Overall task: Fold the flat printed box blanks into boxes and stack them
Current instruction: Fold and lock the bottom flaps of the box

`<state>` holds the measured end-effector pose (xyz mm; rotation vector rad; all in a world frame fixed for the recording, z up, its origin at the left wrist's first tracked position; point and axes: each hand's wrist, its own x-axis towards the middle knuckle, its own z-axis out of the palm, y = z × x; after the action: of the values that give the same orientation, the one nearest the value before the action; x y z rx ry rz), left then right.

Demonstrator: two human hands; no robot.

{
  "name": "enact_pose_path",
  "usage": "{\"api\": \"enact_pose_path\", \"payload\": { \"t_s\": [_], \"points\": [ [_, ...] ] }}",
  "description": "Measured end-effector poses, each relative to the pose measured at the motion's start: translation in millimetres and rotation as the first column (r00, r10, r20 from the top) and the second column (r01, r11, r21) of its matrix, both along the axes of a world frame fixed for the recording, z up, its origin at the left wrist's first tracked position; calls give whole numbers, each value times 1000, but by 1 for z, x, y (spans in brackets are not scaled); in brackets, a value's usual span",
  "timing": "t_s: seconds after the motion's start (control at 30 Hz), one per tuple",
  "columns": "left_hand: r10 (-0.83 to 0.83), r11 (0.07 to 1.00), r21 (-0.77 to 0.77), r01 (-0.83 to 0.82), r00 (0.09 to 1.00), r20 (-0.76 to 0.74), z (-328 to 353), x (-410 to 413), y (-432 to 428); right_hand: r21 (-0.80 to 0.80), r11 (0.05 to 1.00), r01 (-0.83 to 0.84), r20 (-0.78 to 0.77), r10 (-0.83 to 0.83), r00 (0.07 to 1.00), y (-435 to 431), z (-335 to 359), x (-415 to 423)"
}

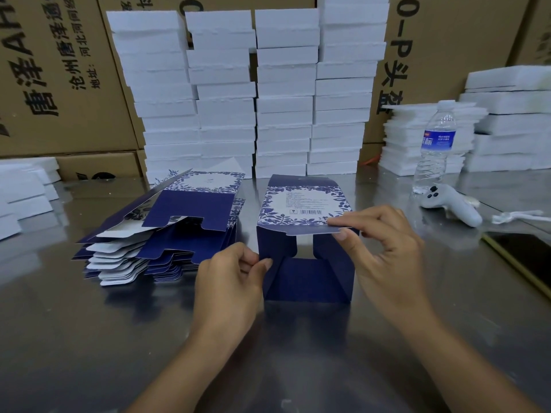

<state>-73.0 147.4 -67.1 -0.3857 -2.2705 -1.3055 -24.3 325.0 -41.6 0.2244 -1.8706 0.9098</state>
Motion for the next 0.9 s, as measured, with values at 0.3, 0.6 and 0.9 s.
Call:
{"api": "enact_pose_path", "payload": {
  "t_s": [0.3,0.6,0.9],
  "points": [
    [-23,993,-109,32,996,88,-2,1,-3,-8,1000,-9,-17,9,1000,1,-1,-3],
    [-33,990,-132,48,993,110,-1,0,-3,-9,1000,-7,-24,7,1000,1,-1,-3],
    [-9,969,-238,61,976,216,-8,-4,-4,-9,1000,-11,-26,11,1000,1,-1,-3]
  ]
}}
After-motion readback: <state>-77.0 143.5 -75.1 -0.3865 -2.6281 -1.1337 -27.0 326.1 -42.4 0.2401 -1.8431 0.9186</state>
